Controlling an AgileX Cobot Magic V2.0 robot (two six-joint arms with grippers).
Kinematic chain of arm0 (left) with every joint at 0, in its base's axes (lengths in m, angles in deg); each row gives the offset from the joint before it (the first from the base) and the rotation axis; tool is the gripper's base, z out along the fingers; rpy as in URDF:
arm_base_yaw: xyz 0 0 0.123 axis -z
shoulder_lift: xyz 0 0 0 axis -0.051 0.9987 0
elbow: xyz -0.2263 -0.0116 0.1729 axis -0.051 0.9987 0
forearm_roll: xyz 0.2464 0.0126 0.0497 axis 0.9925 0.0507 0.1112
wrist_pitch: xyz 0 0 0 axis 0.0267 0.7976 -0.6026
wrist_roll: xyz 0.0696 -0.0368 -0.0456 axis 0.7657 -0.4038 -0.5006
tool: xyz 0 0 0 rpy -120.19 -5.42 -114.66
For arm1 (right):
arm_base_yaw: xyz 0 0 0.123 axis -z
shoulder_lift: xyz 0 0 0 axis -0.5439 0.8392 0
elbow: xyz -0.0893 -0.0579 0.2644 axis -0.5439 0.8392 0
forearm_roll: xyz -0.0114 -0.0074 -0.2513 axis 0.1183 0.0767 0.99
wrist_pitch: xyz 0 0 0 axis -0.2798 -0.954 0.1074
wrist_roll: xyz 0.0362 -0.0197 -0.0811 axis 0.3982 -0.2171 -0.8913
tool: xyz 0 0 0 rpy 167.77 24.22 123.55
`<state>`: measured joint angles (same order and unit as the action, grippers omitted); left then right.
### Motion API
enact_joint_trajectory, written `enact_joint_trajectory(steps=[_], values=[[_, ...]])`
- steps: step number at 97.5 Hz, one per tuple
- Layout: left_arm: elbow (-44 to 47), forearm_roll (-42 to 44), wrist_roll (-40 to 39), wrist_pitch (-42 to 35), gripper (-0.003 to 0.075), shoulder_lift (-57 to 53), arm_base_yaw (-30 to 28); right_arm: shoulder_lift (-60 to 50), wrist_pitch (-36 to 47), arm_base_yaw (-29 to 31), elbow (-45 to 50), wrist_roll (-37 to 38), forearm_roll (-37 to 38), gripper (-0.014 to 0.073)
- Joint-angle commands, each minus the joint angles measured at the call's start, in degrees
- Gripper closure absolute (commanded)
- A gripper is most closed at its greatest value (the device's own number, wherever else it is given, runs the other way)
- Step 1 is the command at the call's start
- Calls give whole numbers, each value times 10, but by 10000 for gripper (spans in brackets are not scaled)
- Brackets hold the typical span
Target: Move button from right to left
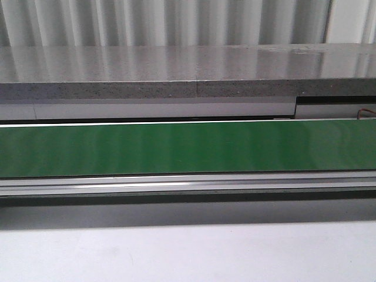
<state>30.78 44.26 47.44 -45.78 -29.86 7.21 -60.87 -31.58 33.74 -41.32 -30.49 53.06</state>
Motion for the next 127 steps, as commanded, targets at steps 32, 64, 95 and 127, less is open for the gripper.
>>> enact_joint_trajectory(steps=[32, 64, 95, 127], values=[[15, 0, -5, -46, 740, -20, 3, -9, 43, -2, -9, -1, 6, 662], [15, 0, -5, -46, 740, -20, 3, -9, 43, -2, -9, -1, 6, 662], [15, 0, -5, -46, 740, -20, 3, -9, 77, -2, -19, -2, 6, 662], [15, 0, -5, -46, 740, -20, 3, 36, -163, -1, -176, -2, 7, 662]])
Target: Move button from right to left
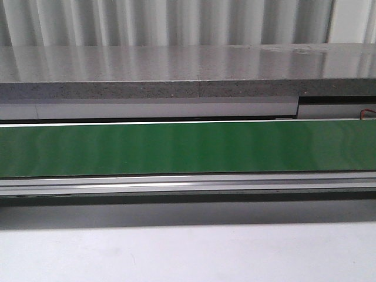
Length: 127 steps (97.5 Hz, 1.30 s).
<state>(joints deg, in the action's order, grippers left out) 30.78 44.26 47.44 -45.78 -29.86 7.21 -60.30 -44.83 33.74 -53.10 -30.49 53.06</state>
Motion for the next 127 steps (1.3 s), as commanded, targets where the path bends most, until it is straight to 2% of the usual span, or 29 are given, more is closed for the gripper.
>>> enact_joint_trajectory(steps=[1, 41, 62, 85, 94, 106, 115, 116, 127], values=[[15, 0, -5, -46, 740, -20, 3, 37, -42, -1, -67, -2, 8, 662], [15, 0, -5, -46, 740, -20, 3, 287, -308, -1, -287, -2, 12, 662], [15, 0, -5, -46, 740, -20, 3, 372, -304, -1, -308, -2, 11, 662], [15, 0, -5, -46, 740, -20, 3, 413, -326, -1, -308, -2, 8, 641], [15, 0, -5, -46, 740, -20, 3, 413, -333, -1, -308, -2, 5, 540], [15, 0, -5, -46, 740, -20, 3, 413, -337, -1, -308, -2, 5, 298], [15, 0, -5, -46, 740, -20, 3, 413, -328, -1, -308, -2, 3, 90], [15, 0, -5, -46, 740, -20, 3, 413, -293, 0, -310, 1, -6, -52], [15, 0, -5, -46, 740, -20, 3, 430, -291, 0, -328, 24, -6, -52]])
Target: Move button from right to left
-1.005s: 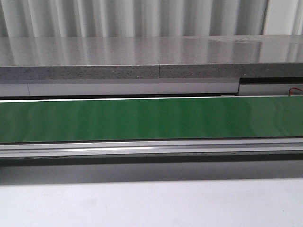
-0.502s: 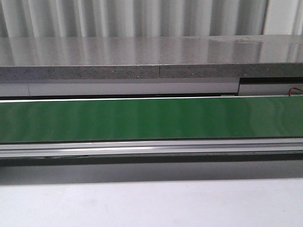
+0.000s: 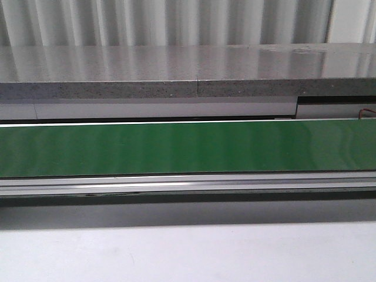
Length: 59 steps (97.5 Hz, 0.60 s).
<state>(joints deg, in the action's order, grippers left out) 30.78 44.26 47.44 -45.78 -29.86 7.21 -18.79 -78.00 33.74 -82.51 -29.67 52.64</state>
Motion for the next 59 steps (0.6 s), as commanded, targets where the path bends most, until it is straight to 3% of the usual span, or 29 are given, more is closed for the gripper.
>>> enact_joint_trajectory(steps=[1, 11, 26, 59], values=[[15, 0, -5, -46, 740, -20, 3, 17, 38, 0, -36, 17, -1, -52], [15, 0, -5, -46, 740, -20, 3, 62, 7, 0, -79, 17, -1, -52], [15, 0, -5, -46, 740, -20, 3, 135, 22, 18, -131, 11, 7, -52], [15, 0, -5, -46, 740, -20, 3, 249, 24, 167, -197, -83, -34, -52]])
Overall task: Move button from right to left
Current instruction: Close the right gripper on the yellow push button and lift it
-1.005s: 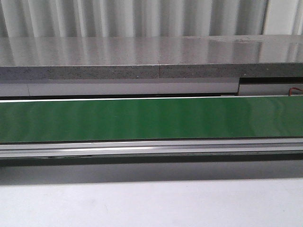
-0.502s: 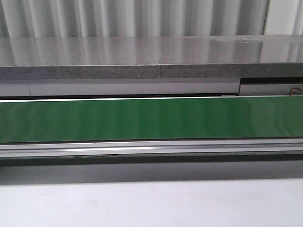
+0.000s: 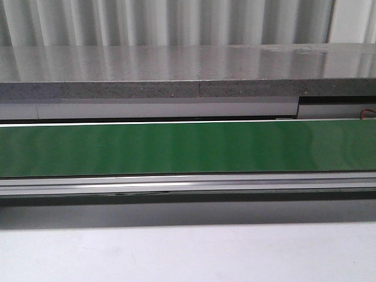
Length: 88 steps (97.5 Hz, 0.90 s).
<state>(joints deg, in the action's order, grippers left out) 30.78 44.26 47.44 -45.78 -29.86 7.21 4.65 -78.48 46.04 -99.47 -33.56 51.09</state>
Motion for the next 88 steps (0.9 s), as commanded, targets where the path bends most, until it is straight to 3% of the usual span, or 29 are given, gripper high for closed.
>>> enact_joint_trajectory(steps=[1, 14, 35, 58, 88], values=[[15, 0, -5, -46, 740, -20, 3, 17, 29, 48, -28, -47, -24, -52], [15, 0, -5, -46, 740, -20, 3, 71, 51, 118, -44, -108, -81, -52], [15, 0, -5, -46, 740, -20, 3, 164, 114, 179, -46, -162, -133, -52], [15, 0, -5, -46, 740, -20, 3, 258, 164, 200, -48, -165, -137, -52], [15, 0, -5, -46, 740, -20, 3, 357, 159, 200, -93, -196, -155, -52]])
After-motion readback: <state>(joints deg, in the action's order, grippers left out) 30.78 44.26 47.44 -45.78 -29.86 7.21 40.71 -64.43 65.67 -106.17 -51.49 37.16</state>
